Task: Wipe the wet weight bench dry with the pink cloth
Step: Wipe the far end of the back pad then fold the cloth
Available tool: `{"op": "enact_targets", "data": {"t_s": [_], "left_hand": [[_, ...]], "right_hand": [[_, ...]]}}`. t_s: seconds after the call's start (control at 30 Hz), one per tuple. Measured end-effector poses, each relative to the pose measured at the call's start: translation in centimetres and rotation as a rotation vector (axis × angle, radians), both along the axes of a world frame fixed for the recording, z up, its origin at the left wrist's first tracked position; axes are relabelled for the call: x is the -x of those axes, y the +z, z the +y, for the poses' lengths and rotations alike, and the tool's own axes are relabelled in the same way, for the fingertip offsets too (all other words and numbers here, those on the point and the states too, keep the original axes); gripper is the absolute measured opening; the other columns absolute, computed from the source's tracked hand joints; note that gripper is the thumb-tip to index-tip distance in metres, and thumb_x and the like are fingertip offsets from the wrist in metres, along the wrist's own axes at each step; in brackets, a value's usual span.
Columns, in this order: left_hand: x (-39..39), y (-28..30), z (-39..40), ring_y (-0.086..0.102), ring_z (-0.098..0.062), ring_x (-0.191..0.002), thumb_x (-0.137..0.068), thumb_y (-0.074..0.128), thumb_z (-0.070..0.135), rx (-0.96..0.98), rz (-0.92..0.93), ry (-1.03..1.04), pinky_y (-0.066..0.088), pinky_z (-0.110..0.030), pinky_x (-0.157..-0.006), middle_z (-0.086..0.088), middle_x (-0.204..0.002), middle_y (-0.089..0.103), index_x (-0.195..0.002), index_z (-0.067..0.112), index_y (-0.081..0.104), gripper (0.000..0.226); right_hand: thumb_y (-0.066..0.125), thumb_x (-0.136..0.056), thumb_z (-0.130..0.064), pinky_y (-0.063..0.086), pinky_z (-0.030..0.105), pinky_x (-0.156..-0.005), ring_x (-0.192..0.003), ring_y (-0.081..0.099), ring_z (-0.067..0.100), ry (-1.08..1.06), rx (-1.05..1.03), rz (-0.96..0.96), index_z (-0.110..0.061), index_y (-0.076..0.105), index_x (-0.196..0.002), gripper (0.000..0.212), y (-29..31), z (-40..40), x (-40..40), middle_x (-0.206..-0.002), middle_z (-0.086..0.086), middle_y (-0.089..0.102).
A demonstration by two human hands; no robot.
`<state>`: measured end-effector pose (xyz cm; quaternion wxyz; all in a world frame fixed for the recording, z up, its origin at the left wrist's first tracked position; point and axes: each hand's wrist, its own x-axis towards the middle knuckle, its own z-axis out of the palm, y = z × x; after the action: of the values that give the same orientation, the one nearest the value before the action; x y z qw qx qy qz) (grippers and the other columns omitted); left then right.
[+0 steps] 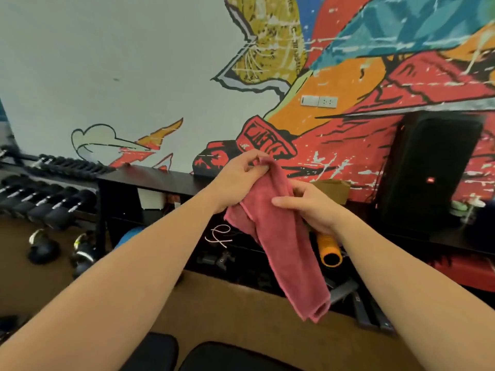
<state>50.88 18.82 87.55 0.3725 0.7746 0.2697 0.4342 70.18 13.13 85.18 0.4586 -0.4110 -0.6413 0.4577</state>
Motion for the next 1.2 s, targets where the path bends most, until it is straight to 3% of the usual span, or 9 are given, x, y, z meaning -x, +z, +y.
{"op": "enact_targets", "data": {"t_s": [0.13, 0.23, 0.37, 0.53, 0.67, 0.8, 0.97, 1.1, 1.2], "left_hand": [[0.1, 1.2, -1.8, 0.072, -0.021, -0.082, -0.098, 0.064, 0.03, -0.06, 0.145, 0.014, 0.057, -0.03, -0.076, -0.007, -0.089, 0.076, -0.108, 0.027, 0.07, 0.012], [0.9, 0.3, -1.6, 0.072, -0.025, -0.099, -0.086, 0.073, 0.049, 0.207, 0.06, -0.015, 0.058, -0.042, -0.09, -0.006, -0.106, 0.075, -0.116, 0.03, 0.067, 0.036], [3.2, -2.8, -1.1, 0.071, -0.018, -0.105, -0.088, 0.073, 0.043, 0.3, 0.427, -0.055, 0.055, -0.045, -0.096, 0.005, -0.112, 0.074, -0.122, 0.028, 0.064, 0.037], [5.4, -3.5, -0.6, 0.071, -0.02, -0.1, -0.097, 0.063, 0.023, 0.451, 0.135, -0.029, 0.056, -0.041, -0.086, 0.001, -0.116, 0.074, -0.13, 0.029, 0.063, 0.033], [5.5, -4.6, -0.1, 0.071, -0.018, -0.093, -0.102, 0.054, 0.029, 0.576, -0.028, 0.042, 0.053, -0.038, -0.076, 0.004, -0.109, 0.075, -0.124, 0.034, 0.062, 0.024], [5.9, -6.8, 0.4, 0.068, -0.018, -0.107, -0.106, 0.04, 0.041, 0.624, -0.038, 0.127, 0.054, -0.047, -0.092, 0.008, -0.121, 0.069, -0.131, 0.043, 0.049, 0.027], [7.5, -9.3, 1.3, 0.062, -0.024, -0.111, -0.104, 0.047, 0.036, 0.626, -0.086, 0.362, 0.051, -0.046, -0.099, -0.008, -0.127, 0.061, -0.134, 0.018, 0.046, 0.035], [10.4, -9.6, 1.0, 0.066, -0.023, -0.109, -0.091, 0.072, 0.038, 0.77, -0.277, 0.286, 0.057, -0.038, -0.077, -0.003, -0.134, 0.055, -0.152, 0.028, 0.03, 0.075], [12.2, -9.0, -0.2, 0.072, -0.025, -0.103, -0.086, 0.077, 0.013, 0.762, -0.254, 0.114, 0.06, -0.038, -0.08, -0.014, -0.13, 0.059, -0.147, 0.033, 0.036, 0.076]], "right_hand": [[0.075, -0.085, -0.015, 0.051, 0.047, -0.105, -0.116, 0.067, 0.029, 0.101, 0.063, 0.051, -0.01, 0.063, -0.127, 0.044, 0.0, 0.1, 0.0, -0.124, 0.014, 0.07], [0.07, -0.093, -0.011, 0.056, 0.039, -0.097, -0.111, 0.069, 0.028, -0.004, -0.035, 0.017, -0.008, 0.067, -0.121, 0.028, -0.3, 0.4, 0.8, -0.117, 0.013, 0.073], [0.07, -0.095, -0.017, 0.058, 0.042, -0.086, -0.099, 0.073, 0.027, -0.242, -0.089, 0.054, -0.014, 0.07, -0.111, 0.017, -0.2, 1.3, 1.0, -0.107, 0.01, 0.075], [0.048, -0.104, -0.047, 0.061, 0.039, -0.066, -0.095, 0.072, 0.029, -0.221, 0.106, -0.333, -0.029, 0.055, -0.132, 0.034, -0.4, 1.1, 0.5, -0.116, 0.002, 0.068], [0.042, -0.107, -0.045, 0.061, 0.039, -0.064, -0.08, 0.069, 0.026, -0.255, 0.233, -0.164, -0.019, 0.052, -0.133, 0.038, -0.8, 0.9, 2.1, -0.115, 0.011, 0.066], [0.042, -0.106, -0.045, 0.061, 0.046, -0.07, -0.074, 0.059, 0.023, -0.3, 0.334, 0.004, -0.01, 0.049, -0.122, 0.039, -1.9, 1.5, 4.2, -0.095, 0.007, 0.058], [0.076, -0.087, -0.003, 0.06, 0.046, -0.085, -0.099, 0.07, 0.031, -0.068, 0.392, 0.163, -0.033, 0.034, -0.14, 0.073, -4.3, 1.5, 5.1, -0.12, 0.019, 0.066], [0.063, -0.086, 0.018, 0.06, 0.03, -0.075, -0.088, 0.072, 0.025, -0.034, 0.382, 0.127, -0.013, 0.059, -0.119, 0.046, -5.9, 2.1, 6.6, -0.101, 0.019, 0.07], [0.059, -0.093, 0.013, 0.057, 0.033, -0.066, -0.084, 0.066, 0.023, -0.213, 0.315, 0.098, -0.014, 0.068, -0.097, 0.029, -6.7, 3.1, 7.6, -0.098, 0.012, 0.066]]}}
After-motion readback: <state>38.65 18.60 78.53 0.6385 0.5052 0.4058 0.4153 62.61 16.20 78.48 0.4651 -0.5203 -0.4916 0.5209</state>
